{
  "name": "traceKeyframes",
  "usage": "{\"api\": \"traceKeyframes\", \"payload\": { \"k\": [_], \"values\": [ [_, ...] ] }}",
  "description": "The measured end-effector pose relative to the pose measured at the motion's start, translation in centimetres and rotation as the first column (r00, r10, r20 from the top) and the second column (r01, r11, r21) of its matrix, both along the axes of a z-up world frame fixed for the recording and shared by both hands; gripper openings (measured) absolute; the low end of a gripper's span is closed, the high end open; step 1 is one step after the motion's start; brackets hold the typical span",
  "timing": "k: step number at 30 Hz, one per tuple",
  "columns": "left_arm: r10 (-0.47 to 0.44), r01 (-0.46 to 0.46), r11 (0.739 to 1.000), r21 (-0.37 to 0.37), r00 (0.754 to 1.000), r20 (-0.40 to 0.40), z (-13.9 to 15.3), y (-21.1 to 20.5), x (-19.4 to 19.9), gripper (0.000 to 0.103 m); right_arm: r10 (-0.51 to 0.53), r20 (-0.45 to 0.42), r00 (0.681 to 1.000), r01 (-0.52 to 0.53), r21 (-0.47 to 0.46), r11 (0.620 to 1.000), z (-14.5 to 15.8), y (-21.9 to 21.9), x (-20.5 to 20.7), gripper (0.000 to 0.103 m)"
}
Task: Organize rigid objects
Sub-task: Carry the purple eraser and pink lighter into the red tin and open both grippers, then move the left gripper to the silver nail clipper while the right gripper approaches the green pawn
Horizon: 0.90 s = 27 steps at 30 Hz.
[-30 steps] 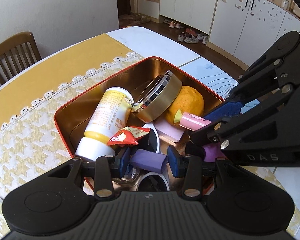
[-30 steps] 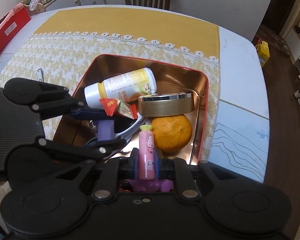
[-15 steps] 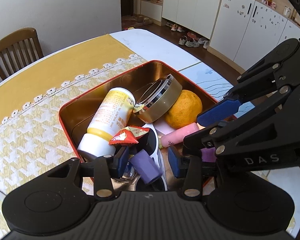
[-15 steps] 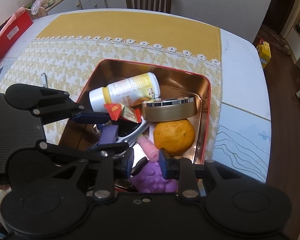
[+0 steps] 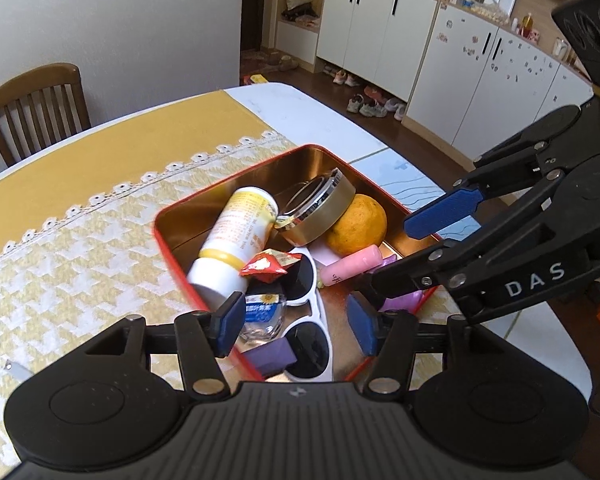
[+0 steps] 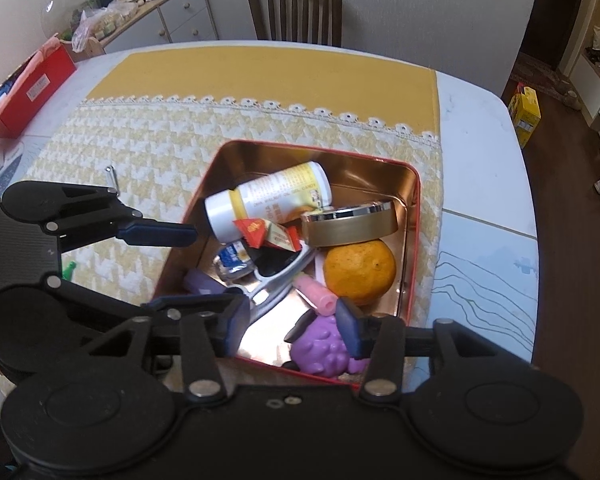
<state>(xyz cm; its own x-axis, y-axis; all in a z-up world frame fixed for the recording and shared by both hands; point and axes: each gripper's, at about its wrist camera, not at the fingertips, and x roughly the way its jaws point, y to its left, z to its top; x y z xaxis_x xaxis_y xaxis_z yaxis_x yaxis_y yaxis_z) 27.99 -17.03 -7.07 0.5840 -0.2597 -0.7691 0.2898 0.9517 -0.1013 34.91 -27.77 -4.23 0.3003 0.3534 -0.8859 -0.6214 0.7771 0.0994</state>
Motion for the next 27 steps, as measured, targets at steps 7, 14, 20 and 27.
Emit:
{"api": "traceKeyframes", "payload": {
  "k": [7, 14, 20, 27],
  "values": [
    [0.032, -0.032, 0.999, -0.016, 0.999, 0.025, 1.4, 3.2, -1.8, 0.057, -0.014, 0.013, 1.000, 0.013, 0.034, 0.999, 1.2, 1.0, -1.9, 0.059],
    [0.057, -0.056, 0.998, -0.018, 0.996, 0.067, 2.8, 6.7, -3.9, 0.068, -0.011, 0.031, 0.999, 0.009, 0.080, 0.997, 2.4, 3.5, -4.6, 0.069],
    [0.074, -0.073, 0.997, -0.009, 0.994, 0.082, 3.1, 9.9, -5.6, 0.075, 0.002, 0.023, 1.000, -0.004, 0.098, 0.995, 2.2, 6.5, -7.0, 0.079],
    [0.118, -0.120, 0.993, 0.017, 0.990, 0.082, 2.4, 14.0, -6.6, 0.080, 0.011, 0.005, 1.000, -0.012, 0.131, 0.991, 1.3, 10.3, -9.3, 0.097]
  ]
}}
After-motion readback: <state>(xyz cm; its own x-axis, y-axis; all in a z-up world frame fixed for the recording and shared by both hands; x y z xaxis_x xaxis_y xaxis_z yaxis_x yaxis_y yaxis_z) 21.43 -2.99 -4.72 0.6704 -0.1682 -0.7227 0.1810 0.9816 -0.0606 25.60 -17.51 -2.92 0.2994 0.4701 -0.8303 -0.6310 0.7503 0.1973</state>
